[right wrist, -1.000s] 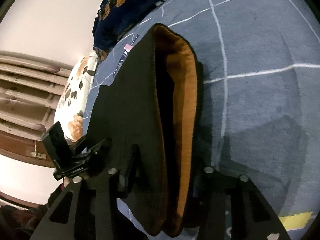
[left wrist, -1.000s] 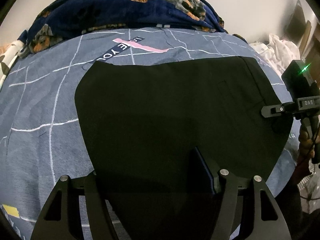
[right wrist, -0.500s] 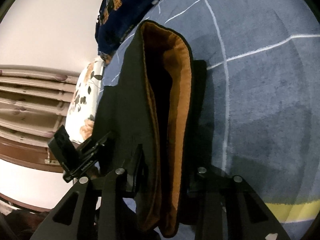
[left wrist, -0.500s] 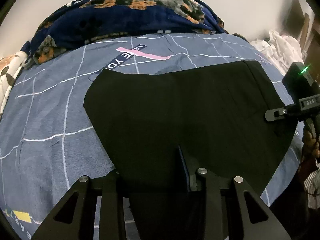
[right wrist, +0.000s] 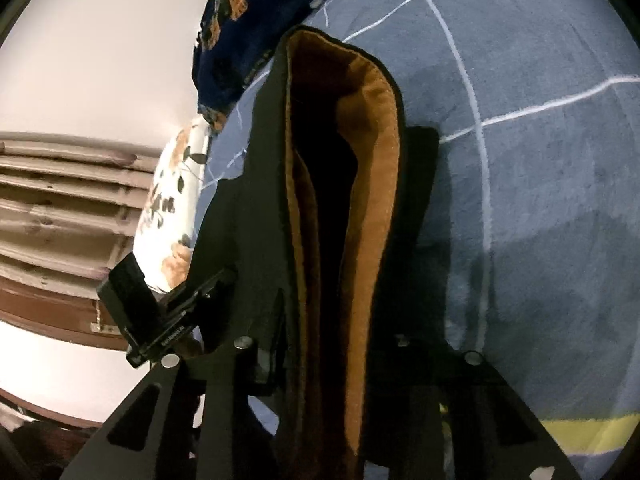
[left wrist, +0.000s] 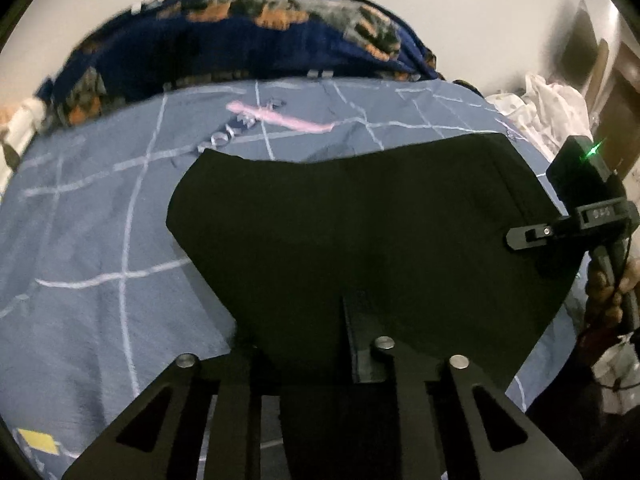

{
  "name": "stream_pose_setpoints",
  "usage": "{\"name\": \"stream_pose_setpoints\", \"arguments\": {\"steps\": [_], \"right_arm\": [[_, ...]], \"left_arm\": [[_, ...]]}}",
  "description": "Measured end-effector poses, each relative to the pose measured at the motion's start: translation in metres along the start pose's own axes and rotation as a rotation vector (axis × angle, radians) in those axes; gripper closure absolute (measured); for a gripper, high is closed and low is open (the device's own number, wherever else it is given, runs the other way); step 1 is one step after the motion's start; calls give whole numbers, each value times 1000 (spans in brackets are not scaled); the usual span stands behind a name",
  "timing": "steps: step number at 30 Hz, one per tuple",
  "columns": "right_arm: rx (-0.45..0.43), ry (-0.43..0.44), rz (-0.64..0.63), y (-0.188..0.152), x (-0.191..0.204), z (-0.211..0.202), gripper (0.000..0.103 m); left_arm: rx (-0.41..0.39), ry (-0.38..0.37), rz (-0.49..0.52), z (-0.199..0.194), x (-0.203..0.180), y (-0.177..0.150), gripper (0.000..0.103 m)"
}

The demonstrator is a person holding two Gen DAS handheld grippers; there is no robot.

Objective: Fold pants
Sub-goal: 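Grasp the black pants with the left gripper while the right gripper holds the orange-lined edge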

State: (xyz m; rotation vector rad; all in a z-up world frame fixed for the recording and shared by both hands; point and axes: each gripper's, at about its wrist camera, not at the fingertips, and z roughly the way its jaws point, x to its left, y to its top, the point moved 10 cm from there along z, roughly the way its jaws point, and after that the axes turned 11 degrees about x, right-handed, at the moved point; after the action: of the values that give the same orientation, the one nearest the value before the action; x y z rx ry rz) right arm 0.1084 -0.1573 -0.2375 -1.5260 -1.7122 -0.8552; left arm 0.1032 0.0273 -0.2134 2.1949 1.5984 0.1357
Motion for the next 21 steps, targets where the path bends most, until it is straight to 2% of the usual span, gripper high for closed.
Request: {"name": "stream_pose_setpoints", "arguments": {"steps": [3,5,11,21], "right_arm": [[-15,50,-7,0,15,-3,76],[-12,56,-18,1,24,-1,76],[9,84,-53,11,54,13,76],[20,115,-87,33,84,32,76]], "left_arm": [[-9,18,4,-8,2,3,88],[-24,40,14,-15,4,6,94],[-73,95,10,-36,20,14,94],[-127,119,-56,-61,62,24,94]]}}
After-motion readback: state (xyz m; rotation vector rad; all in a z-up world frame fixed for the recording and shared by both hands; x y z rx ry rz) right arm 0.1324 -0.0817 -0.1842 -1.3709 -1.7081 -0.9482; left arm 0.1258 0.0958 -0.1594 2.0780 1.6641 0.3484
